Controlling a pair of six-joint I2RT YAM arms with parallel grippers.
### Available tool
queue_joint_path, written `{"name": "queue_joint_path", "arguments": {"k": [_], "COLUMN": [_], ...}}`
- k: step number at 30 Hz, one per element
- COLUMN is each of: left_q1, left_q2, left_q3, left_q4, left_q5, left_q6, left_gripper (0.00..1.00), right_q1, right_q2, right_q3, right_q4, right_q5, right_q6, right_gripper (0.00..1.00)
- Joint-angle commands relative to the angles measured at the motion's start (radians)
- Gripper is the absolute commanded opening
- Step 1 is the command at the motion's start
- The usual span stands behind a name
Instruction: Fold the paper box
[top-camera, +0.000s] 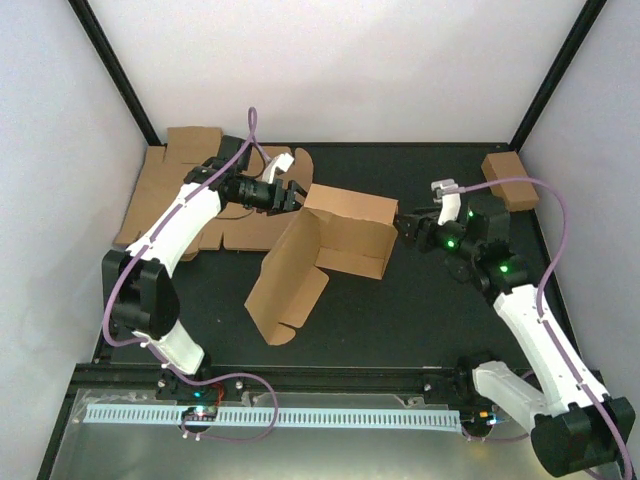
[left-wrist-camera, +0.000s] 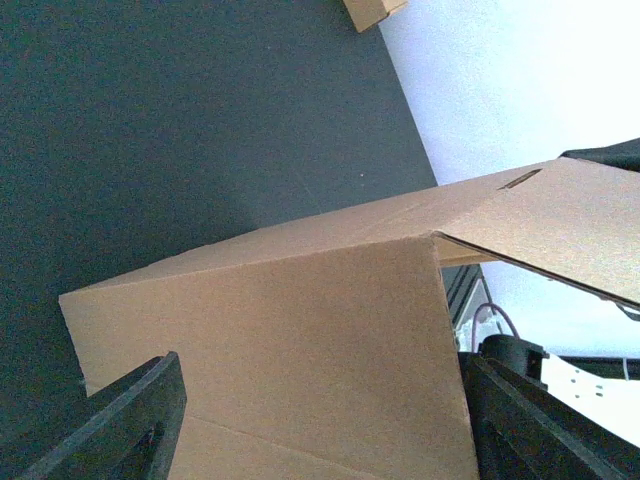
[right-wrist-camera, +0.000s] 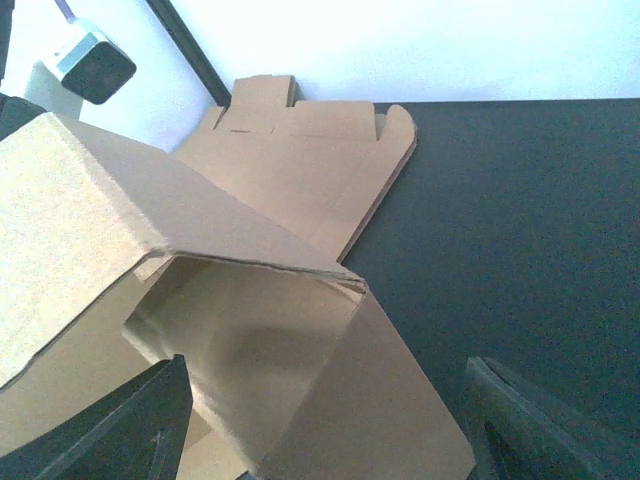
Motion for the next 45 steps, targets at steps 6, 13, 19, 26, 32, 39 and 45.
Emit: {"name": "queue_joint_path", "arguments": {"k": [6,13,19,26,32,39,45], "left_q1": [-0.004,-0.004,-0.003,-0.003,0.0,0.008,-0.002], "left_q2": [-0.047,-0.057,-0.07,-0.098,-0.134,-0.242,-0.427], "left_q3": [0.003,0.004,0.006,0.007,0.043,0.079,-0.017], "left_q4": [0.011,0.023,0.022,0.021,-0.023,-0.117,-0.108], "left_q5": [-0.029,-0.022,-0.021,-0.027,-0.065,-0.175,-0.184], "left_q6": [-0.015,-0.025,-0.029,-0.037,-0.029,-0.007,0.006], "left_gripper": [0.78,0.78,0.78,0.78,0.8,0.86,0.88], "right_q1": [-0.006,-0.007,-0.006,0.001,0.077,0.088,0.127], "right_q2": [-0.097,-0.174,-0.079,0.192,0.429,0.6,0.67], "right_q3": [0.047,0.114,0.229,0.463,0.702,0.85,0.903], "right_q4": [-0.061,-0.11,-0.079,-0.129,-0.328,-0.491,-0.614], "right_q5": [0.08,0.161,0.04,-0.162,-0.195,-0.312,-0.374], "right_q6": [-0.025,-0.051,-0.045,-0.081,-0.249,-0.383,-0.481], "right_gripper": [0.77,0.75,0.73,0.72,0.73,0.74,0.74]}}
